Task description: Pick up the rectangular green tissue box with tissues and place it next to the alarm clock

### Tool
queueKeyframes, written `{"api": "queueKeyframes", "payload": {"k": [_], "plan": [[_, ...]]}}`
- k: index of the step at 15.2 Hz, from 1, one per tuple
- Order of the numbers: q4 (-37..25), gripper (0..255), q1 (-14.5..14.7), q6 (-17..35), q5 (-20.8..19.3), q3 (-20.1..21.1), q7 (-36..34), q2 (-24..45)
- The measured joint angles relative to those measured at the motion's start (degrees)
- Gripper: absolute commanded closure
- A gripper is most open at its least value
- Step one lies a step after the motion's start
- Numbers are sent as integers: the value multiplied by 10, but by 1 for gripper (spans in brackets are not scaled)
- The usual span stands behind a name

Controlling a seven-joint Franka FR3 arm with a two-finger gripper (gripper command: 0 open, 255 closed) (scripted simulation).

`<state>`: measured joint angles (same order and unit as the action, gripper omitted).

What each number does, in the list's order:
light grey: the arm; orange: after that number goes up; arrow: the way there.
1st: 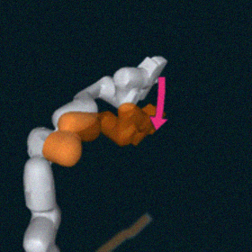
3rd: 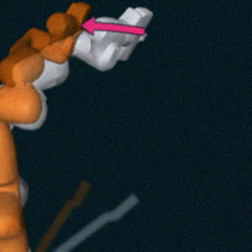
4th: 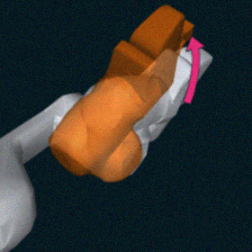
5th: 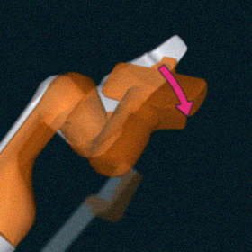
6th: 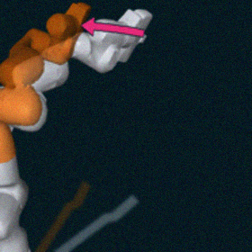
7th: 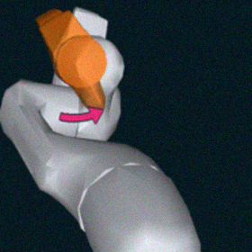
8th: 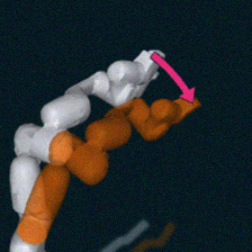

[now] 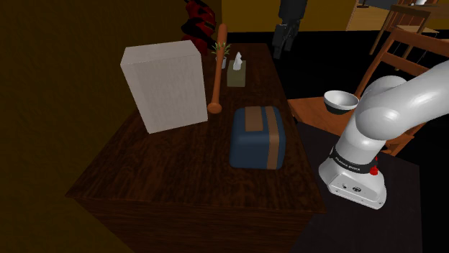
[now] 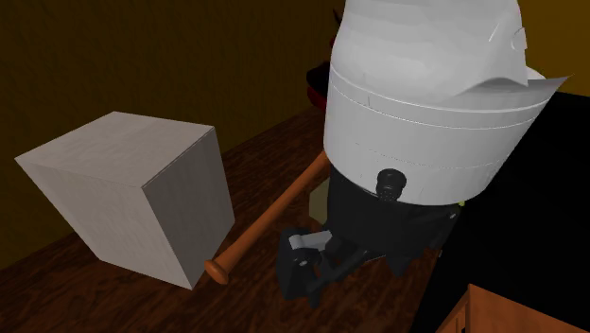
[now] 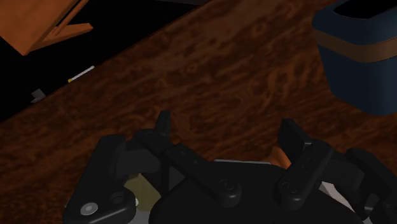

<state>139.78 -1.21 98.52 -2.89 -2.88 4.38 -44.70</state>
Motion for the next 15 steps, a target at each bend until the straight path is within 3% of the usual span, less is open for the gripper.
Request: {"api": "queueKeyframes", "payload": {"k": [8,15], "plan": [[-57,0,2,73,25,-75,68,122],[-155,0,16,124,101,-159,169,278]]}}
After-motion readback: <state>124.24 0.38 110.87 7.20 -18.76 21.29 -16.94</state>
